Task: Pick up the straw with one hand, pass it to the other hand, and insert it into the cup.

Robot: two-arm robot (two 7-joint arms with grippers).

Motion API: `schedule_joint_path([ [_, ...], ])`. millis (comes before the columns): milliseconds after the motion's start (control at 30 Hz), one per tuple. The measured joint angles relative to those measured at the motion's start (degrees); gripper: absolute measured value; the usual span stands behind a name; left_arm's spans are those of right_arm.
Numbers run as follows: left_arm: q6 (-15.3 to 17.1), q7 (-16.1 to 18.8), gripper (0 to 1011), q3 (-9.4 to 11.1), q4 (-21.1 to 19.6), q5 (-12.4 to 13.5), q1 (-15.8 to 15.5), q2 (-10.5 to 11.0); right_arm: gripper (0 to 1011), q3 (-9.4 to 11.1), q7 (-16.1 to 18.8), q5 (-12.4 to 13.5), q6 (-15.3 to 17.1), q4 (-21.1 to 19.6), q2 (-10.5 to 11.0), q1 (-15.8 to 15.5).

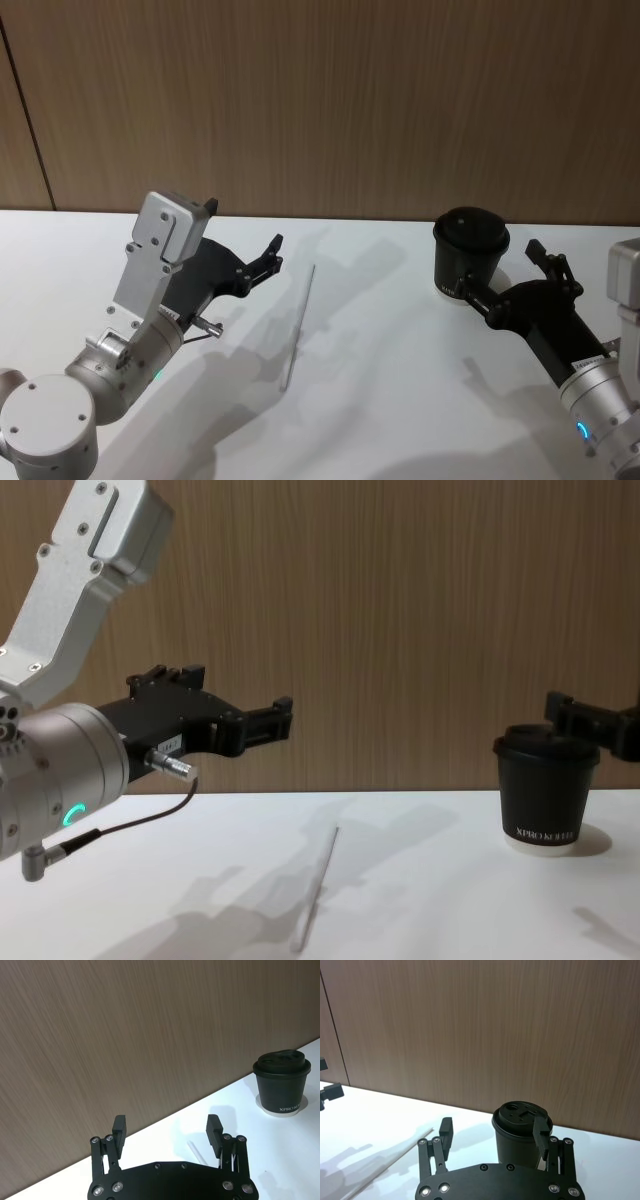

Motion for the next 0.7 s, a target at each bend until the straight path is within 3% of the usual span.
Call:
schedule_joint_path([
  [700, 0.0, 0.0, 1003, 0.0, 0.0, 0.0, 0.0, 0.0, 1001, 0.0, 0.0, 0.0, 0.0, 0.0, 0.0, 0.0],
])
